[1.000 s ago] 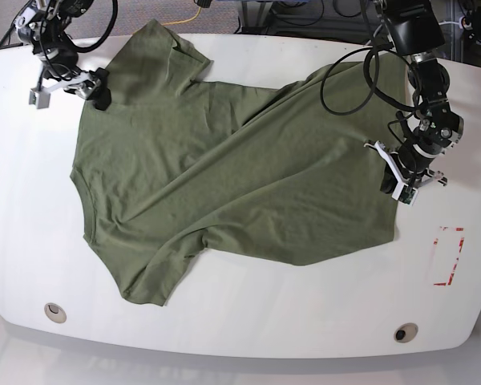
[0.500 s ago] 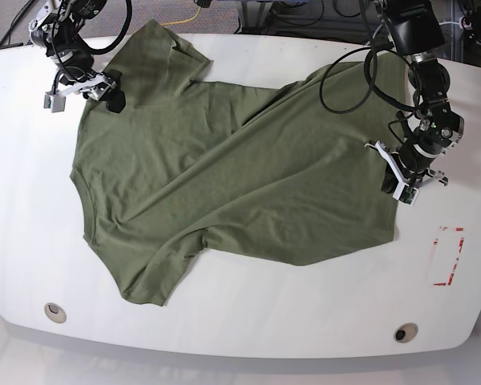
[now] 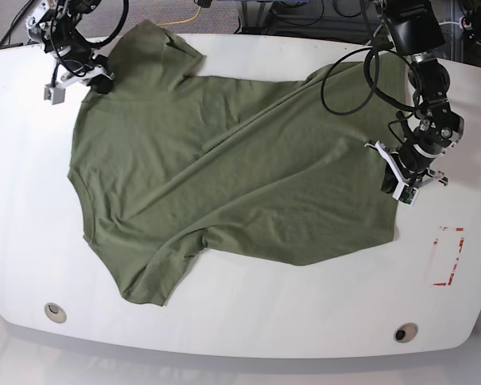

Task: Layout the t-shirt on the table in an organized manner, then fold the t-shirt properly
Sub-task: 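Pull the shirt's collar corner away with the right gripper, spreading it, then hold both shirt corners and stretch them apart to flatten the shirt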

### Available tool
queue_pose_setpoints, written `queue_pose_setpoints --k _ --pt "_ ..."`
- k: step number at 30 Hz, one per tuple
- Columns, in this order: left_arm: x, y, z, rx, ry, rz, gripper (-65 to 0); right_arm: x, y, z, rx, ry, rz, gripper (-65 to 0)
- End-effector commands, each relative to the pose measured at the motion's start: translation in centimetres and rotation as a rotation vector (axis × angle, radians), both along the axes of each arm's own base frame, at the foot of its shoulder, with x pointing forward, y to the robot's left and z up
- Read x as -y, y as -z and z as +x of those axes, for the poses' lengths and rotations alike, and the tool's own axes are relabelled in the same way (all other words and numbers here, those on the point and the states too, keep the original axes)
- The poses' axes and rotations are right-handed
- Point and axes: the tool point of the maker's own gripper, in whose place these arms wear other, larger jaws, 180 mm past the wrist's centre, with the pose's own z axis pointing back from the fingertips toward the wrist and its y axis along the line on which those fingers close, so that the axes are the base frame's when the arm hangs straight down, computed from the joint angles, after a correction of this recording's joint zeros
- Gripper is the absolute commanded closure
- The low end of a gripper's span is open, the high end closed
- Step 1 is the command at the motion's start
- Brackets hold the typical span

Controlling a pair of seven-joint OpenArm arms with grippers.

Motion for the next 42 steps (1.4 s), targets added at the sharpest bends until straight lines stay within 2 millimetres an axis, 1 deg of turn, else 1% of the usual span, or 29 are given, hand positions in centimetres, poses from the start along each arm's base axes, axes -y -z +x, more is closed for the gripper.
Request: queue_pose_setpoints --k 1,4,7,11,21,25,30,32,36,42 --pt "-0.3 -1.1 0.8 0.044 0.0 -0.008 0.0 1.0 -0.9 0.2 0.021 -0.011 -0.035 -2.9" --pt "-0.5 -0.6 0.7 0.029 -0.004 -0.014 0.0 1.6 -0.9 -0.4 0.003 -0.017 -0.051 -2.9" --pt "-1.3 -0.6 0.7 0.023 -0.004 0.007 0.0 1.8 -0.9 -0.7 -0.002 -0.016 -0.054 -2.9" --pt "-1.6 -0.6 0.6 0.021 -0.005 0.011 0.0 2.5 -0.9 -1.2 -0.019 -0.028 -0.075 -2.9" --pt "-1.7 -0.6 0.6 0.019 -0.005 0.015 0.0 2.7 -0.9 -1.5 -0.028 -0.029 -0.081 -2.9" --pt "-2.4 -0.9 0.5 0.021 -0.005 0.033 0.0 3.2 -0.9 -2.1 -0.045 -0.035 -0.094 -2.5" --pt "-2.4 -0.9 0.5 0.021 -0.005 0.033 0.0 3.3 -0.9 -2.2 -0.048 -0.037 -0.098 -1.9" --pt "-2.4 -0.9 0.5 0.021 -0.005 0.033 0.0 3.4 -1.0 -2.2 -0.049 -0.038 -0.1 0.0" --pt "-2.4 -0.9 0.5 0.021 -0.005 0.035 0.0 3.8 -1.2 -2.2 -0.051 -0.042 -0.113 0.0" --pt "-2.4 -0.9 0.5 0.021 -0.005 0.035 0.0 4.0 -1.3 -2.2 -0.05 -0.045 -0.118 0.0"
